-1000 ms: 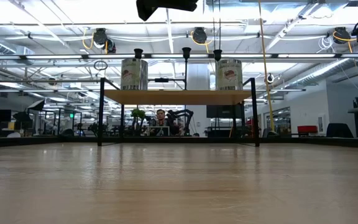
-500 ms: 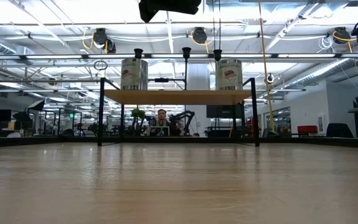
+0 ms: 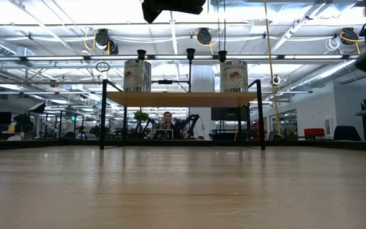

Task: Pick & Place candle stick holders
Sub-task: Put the scented candle on the shelf

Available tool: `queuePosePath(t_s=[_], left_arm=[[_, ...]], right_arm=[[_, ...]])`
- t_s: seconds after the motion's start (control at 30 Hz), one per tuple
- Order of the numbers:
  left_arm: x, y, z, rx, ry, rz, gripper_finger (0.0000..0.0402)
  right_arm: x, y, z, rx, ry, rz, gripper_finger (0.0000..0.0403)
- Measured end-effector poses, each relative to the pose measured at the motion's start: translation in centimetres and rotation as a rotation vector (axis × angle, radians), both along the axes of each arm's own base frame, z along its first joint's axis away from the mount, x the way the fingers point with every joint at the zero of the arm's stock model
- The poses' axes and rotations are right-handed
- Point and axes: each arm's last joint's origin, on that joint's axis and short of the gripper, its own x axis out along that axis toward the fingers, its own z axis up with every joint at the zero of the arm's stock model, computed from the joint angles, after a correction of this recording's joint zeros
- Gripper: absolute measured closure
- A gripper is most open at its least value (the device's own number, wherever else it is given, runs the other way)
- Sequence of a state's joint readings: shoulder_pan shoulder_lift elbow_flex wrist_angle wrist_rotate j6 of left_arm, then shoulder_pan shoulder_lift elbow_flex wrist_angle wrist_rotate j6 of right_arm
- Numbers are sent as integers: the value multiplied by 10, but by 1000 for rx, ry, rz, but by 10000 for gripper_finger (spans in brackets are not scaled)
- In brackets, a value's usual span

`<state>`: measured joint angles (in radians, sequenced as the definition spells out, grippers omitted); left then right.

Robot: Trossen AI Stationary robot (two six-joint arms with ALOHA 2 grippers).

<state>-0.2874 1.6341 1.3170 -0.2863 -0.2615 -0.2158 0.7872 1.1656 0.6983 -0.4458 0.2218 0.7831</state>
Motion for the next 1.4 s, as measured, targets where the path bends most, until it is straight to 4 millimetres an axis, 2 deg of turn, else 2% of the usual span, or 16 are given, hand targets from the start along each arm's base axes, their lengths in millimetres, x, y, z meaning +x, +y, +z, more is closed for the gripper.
queuePosePath(t_s=[0.17, 0.27, 0.5, 0.6, 0.77, 0.87, 0.97, 1.17, 1.4], left_arm=[[0, 0, 0, 15, 0, -10, 314], [0, 0, 0, 38, -3, -25, 314], [1, 4, 1, 44, -5, -18, 314], [2, 5, 1, 45, -5, -14, 314], [2, 6, 1, 111, -13, 22, 314], [2, 10, 1, 139, -14, 43, 314], [3, 14, 1, 95, -18, 86, 314], [5, 22, 1, 88, -13, 121, 314], [6, 32, 0, 60, -7, 165, 314]], right_arm=[[15, -9, 4, -57, -122, -46, 395], [34, -17, 14, -88, -275, -35, 399], [78, -62, 41, -170, -563, -58, 400], [89, -86, 38, -223, -521, -98, 401], [105, -127, 13, -301, -332, -177, 402], [117, -144, 9, -293, -304, -208, 402], [124, -159, 2, -284, -260, -204, 402], [129, -176, -9, -214, -215, -193, 395], [131, -187, -13, -254, -210, -203, 389]])
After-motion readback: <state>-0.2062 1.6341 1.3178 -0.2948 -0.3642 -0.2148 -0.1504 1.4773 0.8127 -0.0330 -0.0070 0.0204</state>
